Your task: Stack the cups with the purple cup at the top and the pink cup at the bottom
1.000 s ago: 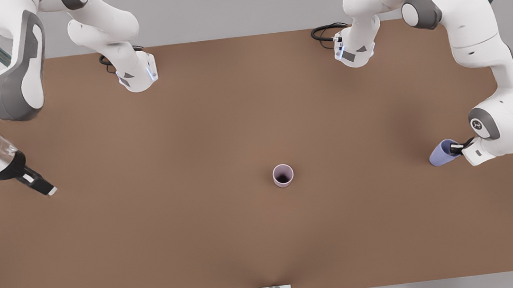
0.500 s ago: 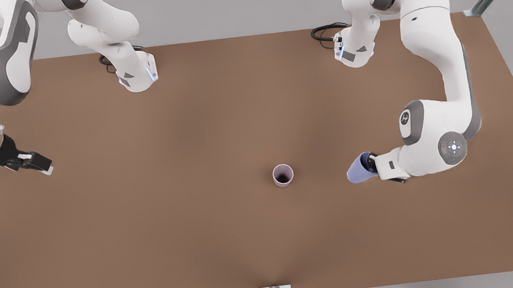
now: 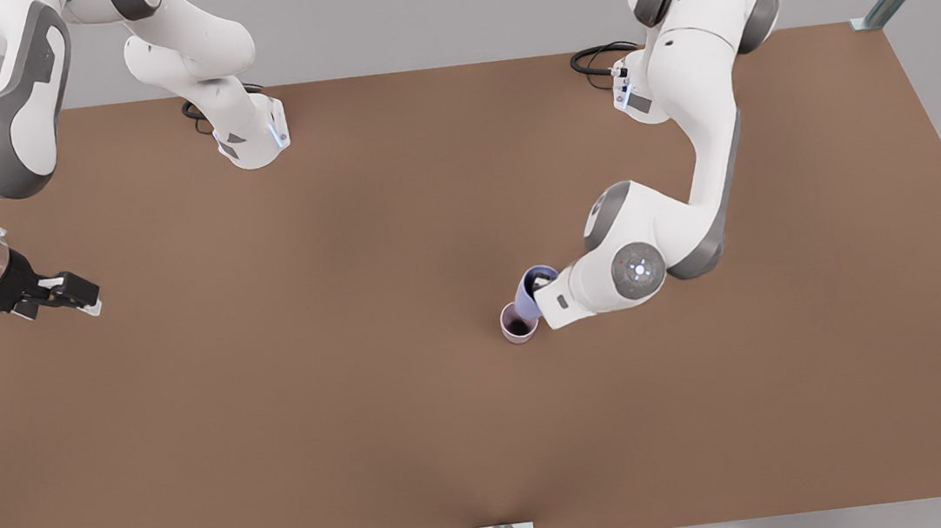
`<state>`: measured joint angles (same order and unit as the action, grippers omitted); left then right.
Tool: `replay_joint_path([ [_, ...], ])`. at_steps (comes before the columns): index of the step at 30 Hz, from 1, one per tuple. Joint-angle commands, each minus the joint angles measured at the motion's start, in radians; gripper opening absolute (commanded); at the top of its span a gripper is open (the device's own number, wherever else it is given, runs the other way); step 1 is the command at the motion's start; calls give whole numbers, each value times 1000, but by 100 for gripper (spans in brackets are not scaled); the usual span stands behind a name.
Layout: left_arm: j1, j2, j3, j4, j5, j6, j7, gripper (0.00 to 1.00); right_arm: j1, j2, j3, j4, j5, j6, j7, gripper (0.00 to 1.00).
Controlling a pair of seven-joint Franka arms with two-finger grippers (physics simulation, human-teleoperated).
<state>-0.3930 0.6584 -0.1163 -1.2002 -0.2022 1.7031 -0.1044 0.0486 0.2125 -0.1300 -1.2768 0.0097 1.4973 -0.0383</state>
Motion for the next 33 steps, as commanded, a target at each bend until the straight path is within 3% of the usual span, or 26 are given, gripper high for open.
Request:
replay_joint_path([
  [1,-1,7,0,1,-3,46,-554,21,1,2,0,2,1,0,-130,100],
  [33,-26,63,-2,-16,-45,59,-561,21,1,7,0,4,-2,1,-130,100],
])
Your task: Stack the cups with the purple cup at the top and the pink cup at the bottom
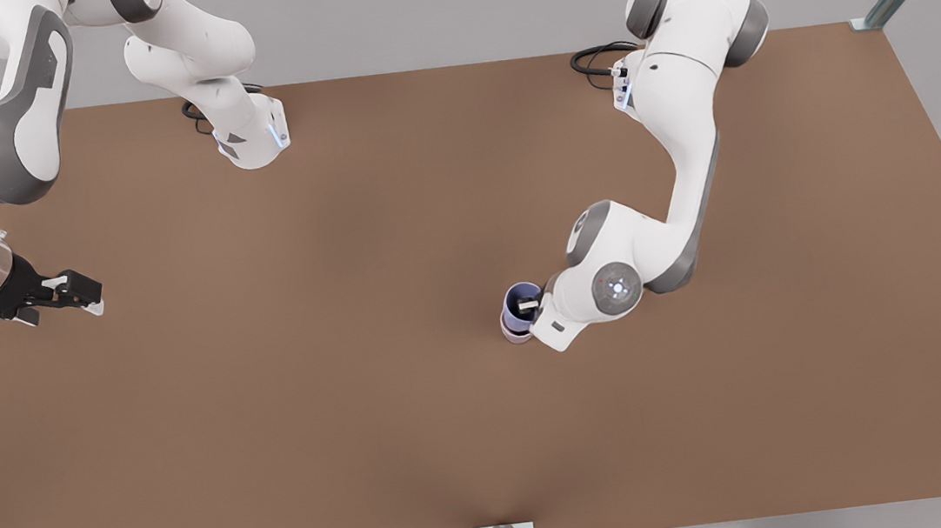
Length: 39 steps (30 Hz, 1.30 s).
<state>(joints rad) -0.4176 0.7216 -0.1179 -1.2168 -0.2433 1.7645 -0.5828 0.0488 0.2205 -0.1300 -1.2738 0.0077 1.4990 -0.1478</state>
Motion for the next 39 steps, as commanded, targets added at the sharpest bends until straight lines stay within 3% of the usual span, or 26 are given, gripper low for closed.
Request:
replay_joint_path([
  [1,-1,4,0,0,-4,-2,-86,21,0,-1,0,1,2,0,-21,100],
  [13,-3,27,0,0,9,-5,-77,21,0,-1,0,1,0,0,-21,100],
  [17,-3,32,0,0,9,-3,-71,31,0,-1,0,1,2,1,-21,100],
  [23,-3,32,0,0,10,-3,-72,32,0,-1,0,2,2,1,-21,100],
  [28,-3,30,0,2,12,-5,-74,40,0,-1,0,1,2,1,-21,100],
  [32,-3,30,0,2,12,-5,-65,49,0,-1,0,1,2,1,-21,100],
  [33,-3,28,1,3,12,-3,-63,58,0,-1,0,1,2,1,-21,100],
  [34,-1,27,1,3,13,-5,-63,81,0,-1,0,2,0,1,-21,100],
  [35,-3,27,1,3,13,-5,-63,90,0,-1,0,1,2,1,-21,100],
  [39,-3,25,1,3,13,-5,-65,92,0,-1,0,2,2,1,-21,100],
])
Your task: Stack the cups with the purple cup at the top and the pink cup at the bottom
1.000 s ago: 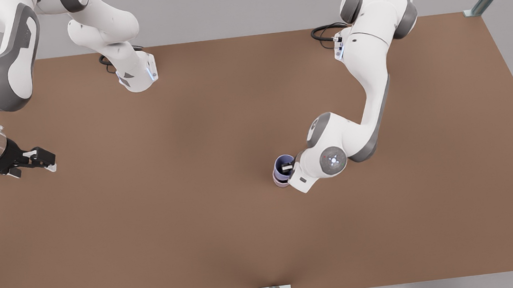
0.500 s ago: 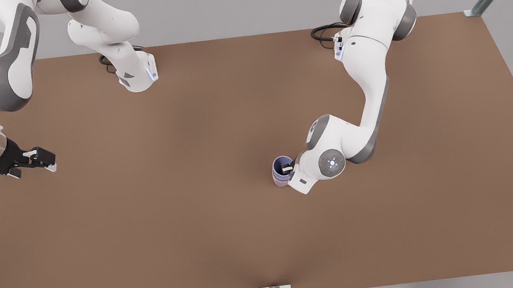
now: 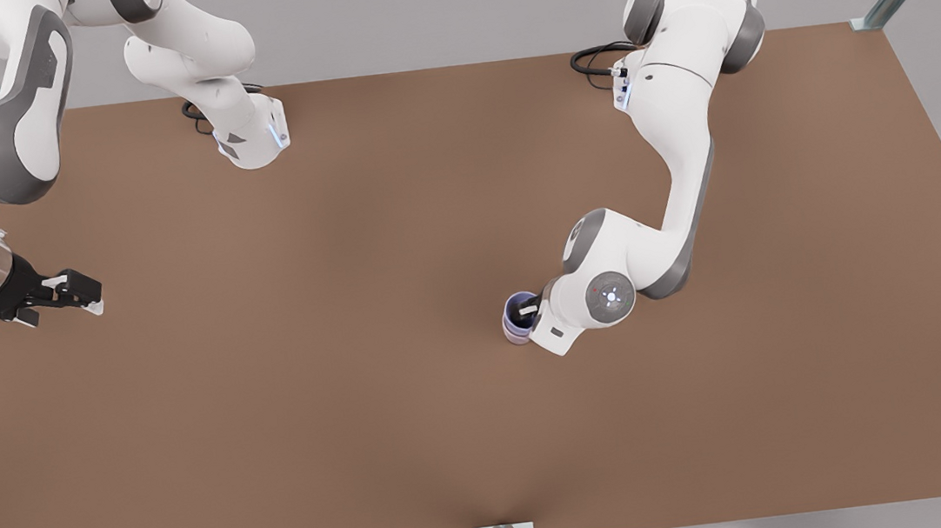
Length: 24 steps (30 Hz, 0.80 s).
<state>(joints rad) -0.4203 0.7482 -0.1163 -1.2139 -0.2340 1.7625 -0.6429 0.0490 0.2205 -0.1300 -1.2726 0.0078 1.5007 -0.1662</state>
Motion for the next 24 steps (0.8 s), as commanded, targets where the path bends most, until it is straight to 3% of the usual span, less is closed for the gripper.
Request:
replay_joint_path([
  [1,0,-6,1,1,5,-3,-3,95,0,-1,0,1,0,0,-3,100],
  [2,0,-19,4,10,19,-30,-3,100,0,-1,0,1,0,0,-3,100],
  [4,9,-104,36,11,85,-112,104,100,0,-1,0,1,1,0,-3,100],
  [10,15,-306,400,2,131,-262,626,100,0,-1,0,1,1,0,-3,100],
  [11,61,-337,380,-1,137,-262,652,100,2,-1,0,1,1,0,-3,100],
  [13,291,-398,98,-4,232,-261,690,100,0,-1,0,1,0,0,-3,100],
  [16,411,-472,-46,-61,262,-250,695,100,2,-1,0,1,0,0,-3,100],
  [24,426,-471,-74,-98,295,-232,749,100,0,-1,0,1,1,0,-3,100],
])
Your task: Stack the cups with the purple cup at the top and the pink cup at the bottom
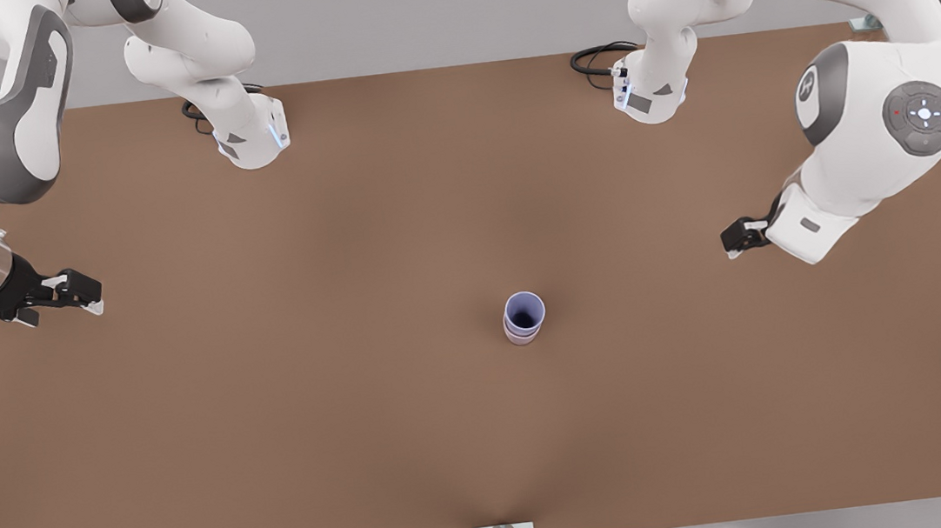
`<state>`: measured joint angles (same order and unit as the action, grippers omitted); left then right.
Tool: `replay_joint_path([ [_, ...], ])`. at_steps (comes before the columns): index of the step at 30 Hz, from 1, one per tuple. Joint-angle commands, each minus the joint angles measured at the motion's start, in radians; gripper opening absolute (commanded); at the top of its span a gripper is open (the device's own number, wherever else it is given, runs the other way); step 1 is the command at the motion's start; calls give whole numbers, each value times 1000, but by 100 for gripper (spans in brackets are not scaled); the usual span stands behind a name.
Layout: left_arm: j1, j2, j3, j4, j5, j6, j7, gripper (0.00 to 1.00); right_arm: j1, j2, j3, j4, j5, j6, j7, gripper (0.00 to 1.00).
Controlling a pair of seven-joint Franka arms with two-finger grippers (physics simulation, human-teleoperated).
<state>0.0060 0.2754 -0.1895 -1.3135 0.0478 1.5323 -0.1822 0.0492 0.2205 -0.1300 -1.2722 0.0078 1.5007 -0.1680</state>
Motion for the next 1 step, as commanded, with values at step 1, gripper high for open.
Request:
replay_joint_path([
  [1,0,2,-1,-18,14,25,288,100,0,-1,0,0,0,0,-1,100],
])
